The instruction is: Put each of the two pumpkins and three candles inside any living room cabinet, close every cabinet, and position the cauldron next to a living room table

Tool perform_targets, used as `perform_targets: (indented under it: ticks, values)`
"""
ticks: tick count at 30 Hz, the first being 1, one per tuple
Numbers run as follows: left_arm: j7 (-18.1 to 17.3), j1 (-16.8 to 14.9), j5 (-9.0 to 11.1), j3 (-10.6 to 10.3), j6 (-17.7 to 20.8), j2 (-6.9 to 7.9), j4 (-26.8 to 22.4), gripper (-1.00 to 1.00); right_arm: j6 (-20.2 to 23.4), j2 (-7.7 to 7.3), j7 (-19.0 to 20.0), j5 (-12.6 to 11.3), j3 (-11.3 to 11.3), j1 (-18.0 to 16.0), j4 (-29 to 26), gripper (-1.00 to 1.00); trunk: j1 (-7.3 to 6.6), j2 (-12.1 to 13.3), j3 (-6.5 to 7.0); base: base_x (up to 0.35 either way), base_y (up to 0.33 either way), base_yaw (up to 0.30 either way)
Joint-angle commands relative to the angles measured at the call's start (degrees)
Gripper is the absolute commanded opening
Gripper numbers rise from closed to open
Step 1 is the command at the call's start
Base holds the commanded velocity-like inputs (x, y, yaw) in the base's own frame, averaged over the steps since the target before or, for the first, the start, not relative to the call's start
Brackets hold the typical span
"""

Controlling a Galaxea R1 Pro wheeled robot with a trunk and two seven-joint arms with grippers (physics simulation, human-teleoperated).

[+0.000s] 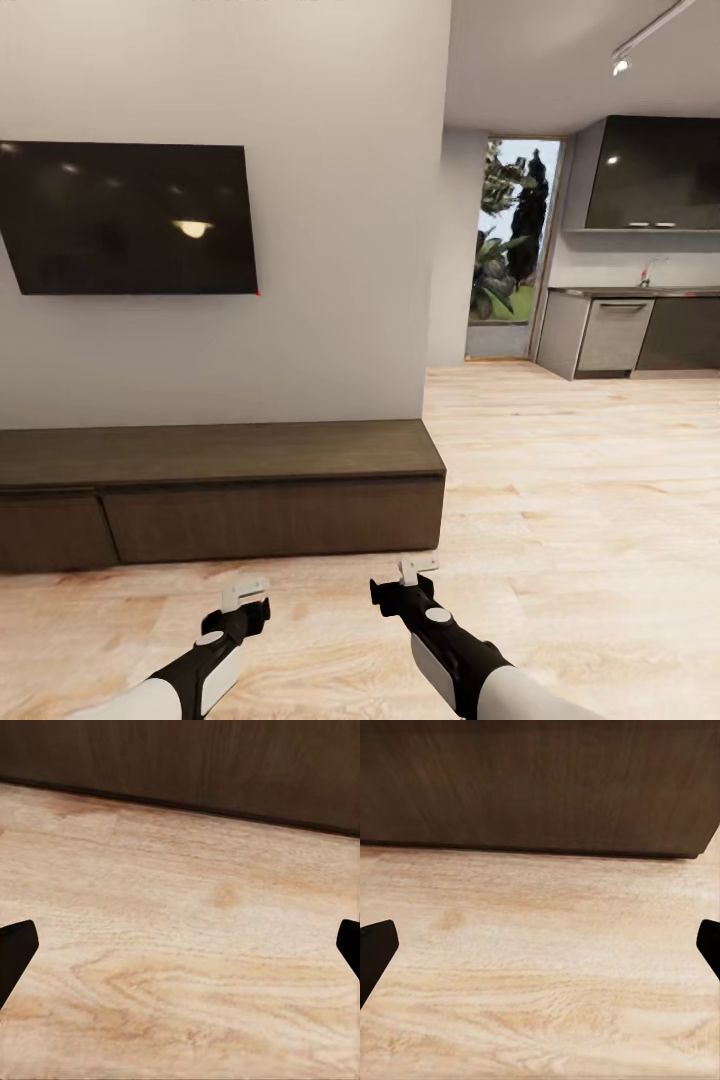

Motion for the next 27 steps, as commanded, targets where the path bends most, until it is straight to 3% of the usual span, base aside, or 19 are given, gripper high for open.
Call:
perform_targets:
  ticks: [1, 6, 27]
  values:
    - [0.3, 0.0, 0.4, -0.4, 0.9, 0.04, 0.0, 1.0, -0.3, 0.0, -0.5, -0.5, 0.5, -0.1, -0.2, 1.0, -0.01, 0.0, -0.06, -0.005, 0.0, 0.0]
    - [0.3, 0.0, 0.4, -0.3, 8.3, 0.31, -0.5, 1.0, -0.3, -0.04, -0.8, -0.5, 0.6, -0.1, -2.5, 1.0, -1.11, 2.0, 0.84, -0.002, 0.0, 0.0]
    - [0.4, 0.0, 0.5, -0.3, 9.1, 0.44, -0.6, 1.0, -0.4, -0.07, 0.0, -0.4, 0.6, -0.1, -2.9, 1.0, -5.72, 10.4, 4.61, 0.0, 0.0, 0.0]
